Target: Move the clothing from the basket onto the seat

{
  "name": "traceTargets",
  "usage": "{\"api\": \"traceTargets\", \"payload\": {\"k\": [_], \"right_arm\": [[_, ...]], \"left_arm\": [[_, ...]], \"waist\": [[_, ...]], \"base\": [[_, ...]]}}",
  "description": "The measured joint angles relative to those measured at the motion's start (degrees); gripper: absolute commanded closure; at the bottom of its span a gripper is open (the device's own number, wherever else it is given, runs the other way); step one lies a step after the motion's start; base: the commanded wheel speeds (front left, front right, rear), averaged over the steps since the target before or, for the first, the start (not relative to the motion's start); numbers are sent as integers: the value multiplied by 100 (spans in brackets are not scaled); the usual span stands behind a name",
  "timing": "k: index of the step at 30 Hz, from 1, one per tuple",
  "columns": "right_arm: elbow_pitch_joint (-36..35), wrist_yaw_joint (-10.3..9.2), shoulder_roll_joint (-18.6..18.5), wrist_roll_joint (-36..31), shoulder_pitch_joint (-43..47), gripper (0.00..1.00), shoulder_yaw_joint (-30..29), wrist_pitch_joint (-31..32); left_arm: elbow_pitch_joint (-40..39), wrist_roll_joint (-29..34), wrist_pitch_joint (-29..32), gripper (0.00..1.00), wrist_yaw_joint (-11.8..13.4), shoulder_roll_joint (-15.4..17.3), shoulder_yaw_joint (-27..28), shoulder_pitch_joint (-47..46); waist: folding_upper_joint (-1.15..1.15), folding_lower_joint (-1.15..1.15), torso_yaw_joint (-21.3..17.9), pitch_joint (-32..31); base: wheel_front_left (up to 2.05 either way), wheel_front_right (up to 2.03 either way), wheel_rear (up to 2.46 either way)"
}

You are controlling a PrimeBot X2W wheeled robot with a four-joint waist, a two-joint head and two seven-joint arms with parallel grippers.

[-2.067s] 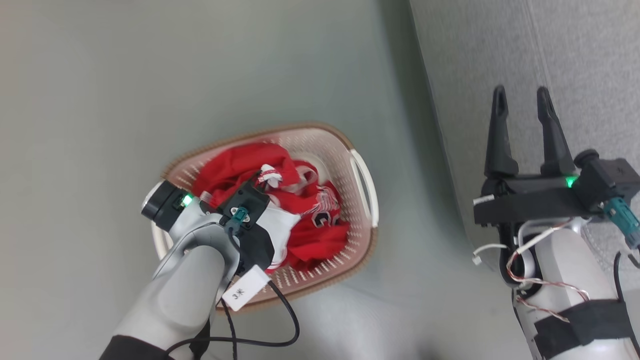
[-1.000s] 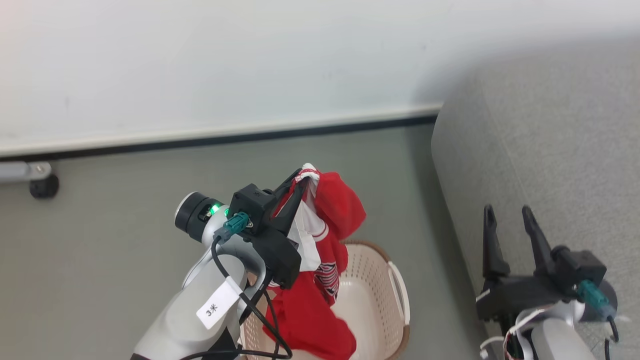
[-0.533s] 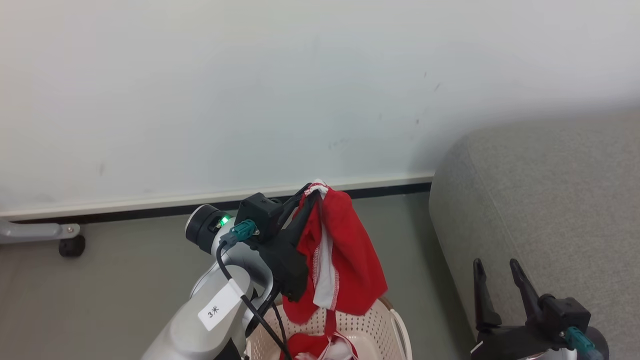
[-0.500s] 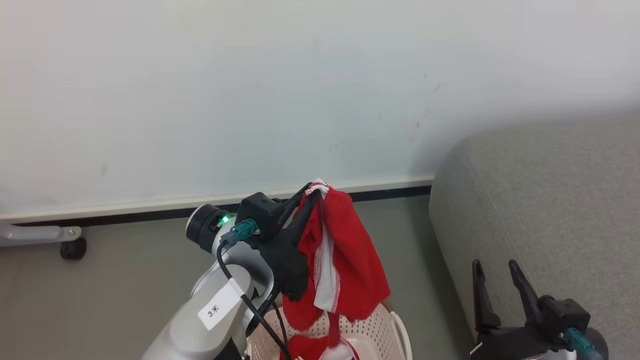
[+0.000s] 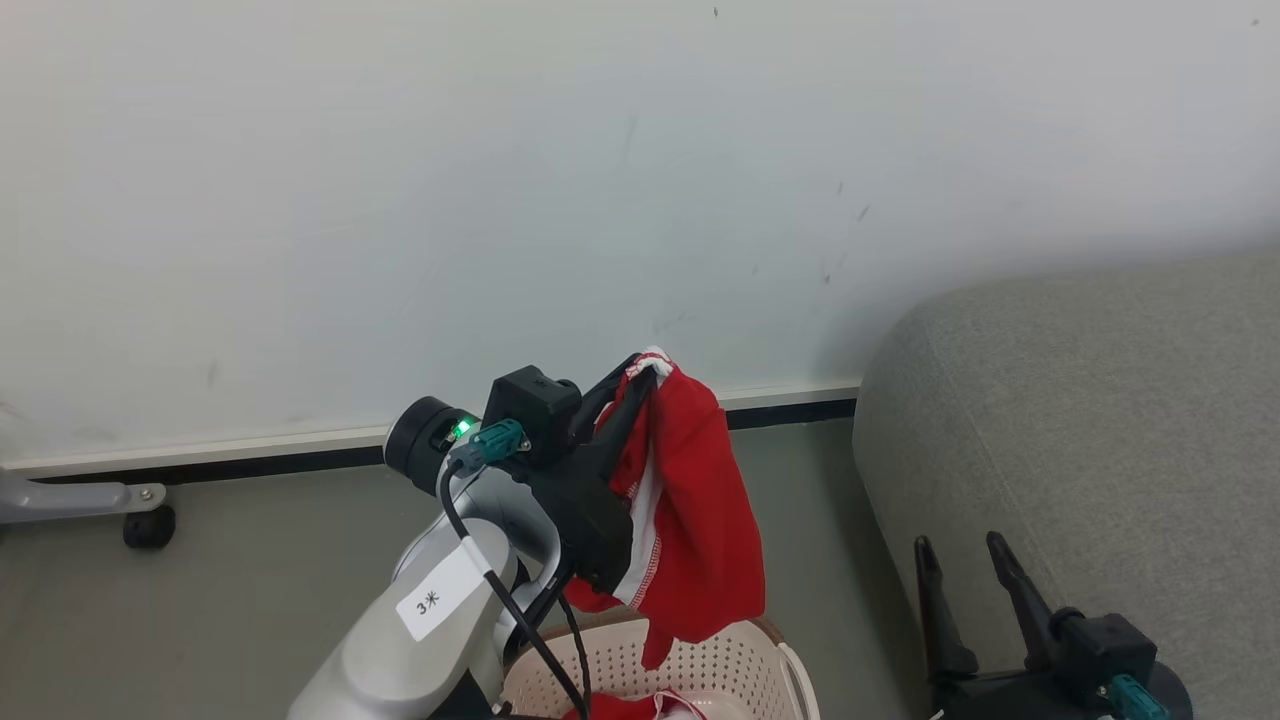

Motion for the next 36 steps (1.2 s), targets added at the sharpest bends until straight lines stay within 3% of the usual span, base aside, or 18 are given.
{"api": "traceTargets", "payload": {"k": [13, 23, 36], "right_arm": [[199, 493, 19, -318, -563, 0, 947, 8], [868, 646, 24, -371, -1260, 0, 1404, 133], [1256, 772, 37, -257, -1436, 0, 2199, 143]], "left_arm": [[-172, -90, 301, 100, 55, 0, 5, -30], [-456, -412, 443, 100, 158, -1, -370, -148], [-488, -581, 553, 100, 327, 1, -465, -192]], "waist": [[0, 0, -44, 25], [0, 0, 88, 62], [0, 0, 160, 67]], "base": [[0, 0, 0], [0, 0, 0], [0, 0, 0]]}}
